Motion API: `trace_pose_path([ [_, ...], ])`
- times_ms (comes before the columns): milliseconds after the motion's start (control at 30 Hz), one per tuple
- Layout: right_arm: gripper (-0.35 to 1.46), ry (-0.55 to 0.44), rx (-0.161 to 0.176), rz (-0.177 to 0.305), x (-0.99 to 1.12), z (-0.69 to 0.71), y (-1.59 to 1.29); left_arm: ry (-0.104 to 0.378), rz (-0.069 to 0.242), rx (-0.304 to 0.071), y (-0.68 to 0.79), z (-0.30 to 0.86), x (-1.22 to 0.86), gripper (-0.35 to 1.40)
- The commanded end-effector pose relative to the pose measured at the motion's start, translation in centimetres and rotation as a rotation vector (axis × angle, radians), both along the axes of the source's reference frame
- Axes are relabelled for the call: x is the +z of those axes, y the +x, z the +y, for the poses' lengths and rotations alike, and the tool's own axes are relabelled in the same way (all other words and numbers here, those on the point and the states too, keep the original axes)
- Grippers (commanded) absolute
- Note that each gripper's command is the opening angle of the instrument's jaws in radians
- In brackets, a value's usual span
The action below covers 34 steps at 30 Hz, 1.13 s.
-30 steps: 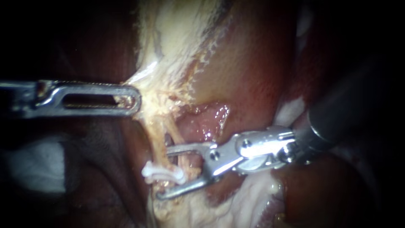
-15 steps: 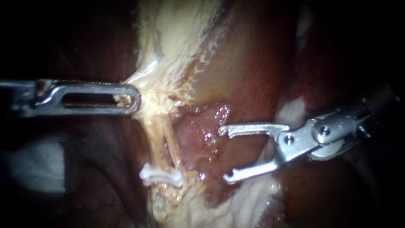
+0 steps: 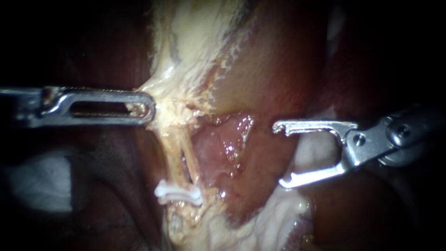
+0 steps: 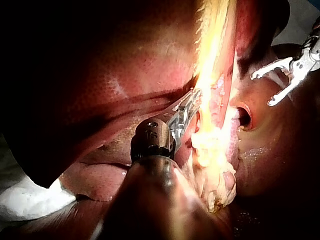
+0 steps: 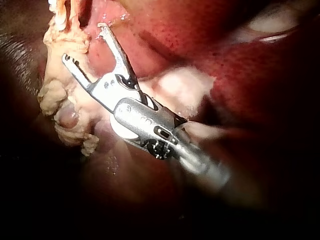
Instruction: Going back second clip left tube
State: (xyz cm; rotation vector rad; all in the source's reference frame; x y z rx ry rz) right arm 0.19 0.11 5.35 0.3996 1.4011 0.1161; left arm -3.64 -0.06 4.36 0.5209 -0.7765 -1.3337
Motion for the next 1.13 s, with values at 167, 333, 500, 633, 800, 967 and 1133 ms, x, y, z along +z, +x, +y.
trace_pose_path([
  [167,0.6,0.0,-0.001,0.0,0.01,-0.01,-0.01,-0.003,-0.002,0.007,-0.16,-0.12,0.34,-0.35],
  [333,0.6,-0.001,-0.001,0.001,0.01,-0.01,-0.02,0.004,-0.005,0.027,-0.41,-0.18,0.65,-0.35],
  [500,0.6,-0.001,-0.001,0.001,0.01,-0.01,-0.02,0.008,-0.012,0.032,-0.66,-0.14,0.79,-0.35],
  [633,0.6,-0.001,-0.001,0.001,0.0,-0.01,-0.02,0.01,-0.013,0.033,-0.71,-0.14,0.77,-0.35],
  [800,0.6,-0.001,-0.001,0.0,0.0,-0.01,-0.02,0.01,-0.014,0.034,-0.7,-0.16,0.75,-0.35],
  [967,0.6,-0.001,-0.001,0.0,0.0,-0.01,-0.02,0.01,-0.014,0.033,-0.7,-0.17,0.72,-0.35],
  [1133,0.6,-0.001,-0.001,0.0,0.0,-0.01,-0.02,0.01,-0.014,0.034,-0.7,-0.17,0.73,-0.35],
])
